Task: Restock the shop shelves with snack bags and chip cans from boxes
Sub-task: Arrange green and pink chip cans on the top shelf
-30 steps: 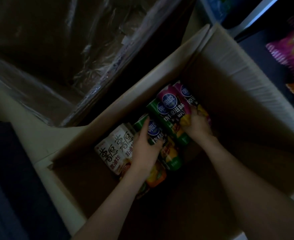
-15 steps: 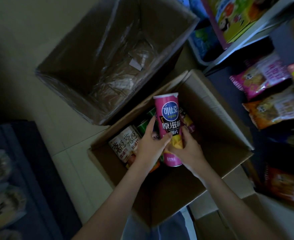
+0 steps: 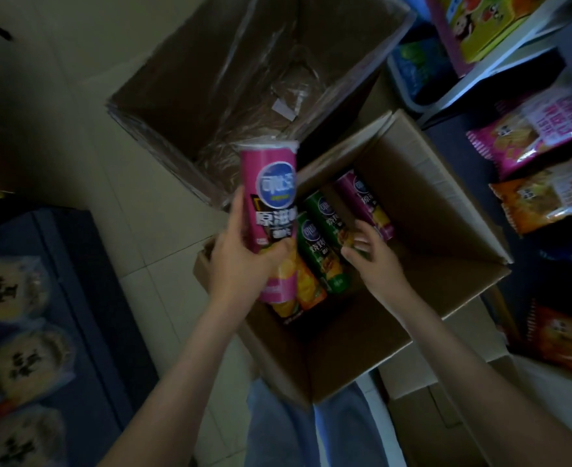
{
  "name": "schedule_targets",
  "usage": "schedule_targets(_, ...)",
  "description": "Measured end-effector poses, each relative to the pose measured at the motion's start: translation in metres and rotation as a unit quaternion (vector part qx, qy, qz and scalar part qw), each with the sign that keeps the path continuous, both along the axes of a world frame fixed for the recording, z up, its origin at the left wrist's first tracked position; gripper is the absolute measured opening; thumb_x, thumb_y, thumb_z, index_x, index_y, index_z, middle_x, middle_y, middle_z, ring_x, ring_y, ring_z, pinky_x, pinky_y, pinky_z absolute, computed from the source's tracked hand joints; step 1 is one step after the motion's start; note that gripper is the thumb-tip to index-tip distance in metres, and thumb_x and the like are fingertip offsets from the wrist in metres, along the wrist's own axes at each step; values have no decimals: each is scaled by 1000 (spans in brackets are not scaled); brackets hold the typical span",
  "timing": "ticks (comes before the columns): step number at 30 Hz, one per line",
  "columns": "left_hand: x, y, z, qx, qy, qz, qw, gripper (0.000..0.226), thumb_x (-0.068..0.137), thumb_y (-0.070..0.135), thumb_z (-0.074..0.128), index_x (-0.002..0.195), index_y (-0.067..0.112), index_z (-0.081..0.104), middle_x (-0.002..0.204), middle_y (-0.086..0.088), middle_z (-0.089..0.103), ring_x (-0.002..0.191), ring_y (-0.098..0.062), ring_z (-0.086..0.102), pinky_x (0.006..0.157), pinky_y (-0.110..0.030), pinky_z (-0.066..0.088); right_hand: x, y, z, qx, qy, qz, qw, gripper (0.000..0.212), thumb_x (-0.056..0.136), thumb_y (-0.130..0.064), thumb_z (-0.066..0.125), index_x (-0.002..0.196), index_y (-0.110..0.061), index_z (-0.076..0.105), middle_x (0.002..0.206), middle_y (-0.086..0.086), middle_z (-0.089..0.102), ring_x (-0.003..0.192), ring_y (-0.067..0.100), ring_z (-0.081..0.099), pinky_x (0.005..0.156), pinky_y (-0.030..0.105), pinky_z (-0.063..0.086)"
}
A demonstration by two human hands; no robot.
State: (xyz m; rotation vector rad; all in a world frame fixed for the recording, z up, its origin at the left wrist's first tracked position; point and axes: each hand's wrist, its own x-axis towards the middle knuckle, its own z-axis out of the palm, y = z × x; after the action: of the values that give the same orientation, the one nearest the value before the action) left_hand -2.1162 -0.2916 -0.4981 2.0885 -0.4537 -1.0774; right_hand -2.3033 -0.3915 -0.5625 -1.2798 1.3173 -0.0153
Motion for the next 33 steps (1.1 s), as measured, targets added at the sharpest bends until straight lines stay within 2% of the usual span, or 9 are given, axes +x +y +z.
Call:
schedule_targets(2, 9, 4, -4, -14, 14, 13, 1000, 104, 64, 38, 83, 143, 60, 19, 114, 24, 61, 102, -4, 64, 90, -47, 54, -4, -1, -29, -22, 69, -7, 997, 64, 94, -18, 59, 150, -23, 28, 147, 2, 41, 136, 20, 39, 109, 45, 39)
schedule_targets(4, 15, 7, -13, -24, 20, 10, 999, 104, 75, 18, 82, 151, 47, 16, 113, 20, 62, 98, -1, 64, 88, -44, 55, 2, 1, -61, -16, 100, 5, 995, 68, 95, -16, 58, 152, -22, 24, 153, 4, 33, 140, 23, 33, 113, 45, 34)
schedule_targets(6, 19, 9, -26, -37, 12, 5, 999, 104, 76, 15, 81, 152, 45, 16, 116, 13, 65, 99, -5, 66, 87, -45, 56, 11, 4, -94, -15, 105, 37, 994, 70, 94, -13, 58, 153, -19, 21, 156, 5, 27, 143, 24, 28, 115, 41, 30)
schedule_targets(11, 13, 16, -54, -31, -21, -7, 999, 107, 59, 44, 79, 143, 63, 15, 122, 9, 61, 107, -10, 62, 90, -50, 55, 21, 14, -157, -5, 123, 119, 985, 69, 96, -5, 54, 153, -23, 19, 157, 7, 24, 143, 25, 26, 116, 41, 27)
schedule_targets(15, 17, 21, -67, -23, -51, -34, 998, 100, 57, 55, 75, 129, 79, 11, 124, 2, 55, 113, -18, 56, 91, -52, 53, 23, 22, -183, -25, 108, 145, 983, 71, 95, -4, 54, 153, -26, 20, 154, 10, 28, 141, 28, 30, 115, 45, 31)
schedule_targets(19, 24, 25, -76, -48, -77, -55, 994, 101, 55, 57, 74, 137, 71, 17, 124, 3, 58, 113, -17, 59, 92, -50, 52, 25, 25, -192, -34, 118, 145, 982, 80, 92, -10, 61, 154, -27, 14, 154, 11, 26, 140, 30, 30, 113, 42, 32)
schedule_targets(22, 26, 26, -78, -68, -67, -52, 994, 101, 56, 50, 77, 139, 64, 22, 119, 13, 62, 107, -8, 61, 91, -48, 54, 27, 26, -199, -33, 119, 147, 981, 89, 89, -18, 67, 154, -28, 9, 153, 13, 27, 139, 32, 32, 112, 46, 32)
schedule_targets(27, 27, 27, -77, -79, -46, -49, 995, 100, 61, 36, 82, 140, 61, 26, 111, 22, 65, 103, -2, 63, 90, -46, 55, 23, 22, -193, -66, 123, 155, 978, 90, 86, -15, 70, 155, -24, 13, 150, 14, 35, 135, 31, 38, 110, 45, 37)
schedule_targets(33, 17, 20, -35, -87, 33, -2, 996, 105, 57, 35, 83, 143, 55, 27, 115, 9, 70, 104, -11, 67, 90, -47, 55, 0, 9, -90, -70, 64, 0, 995, 88, 84, -13, 72, 153, -30, 19, 137, 2, 49, 118, 14, 48, 98, 25, 37)
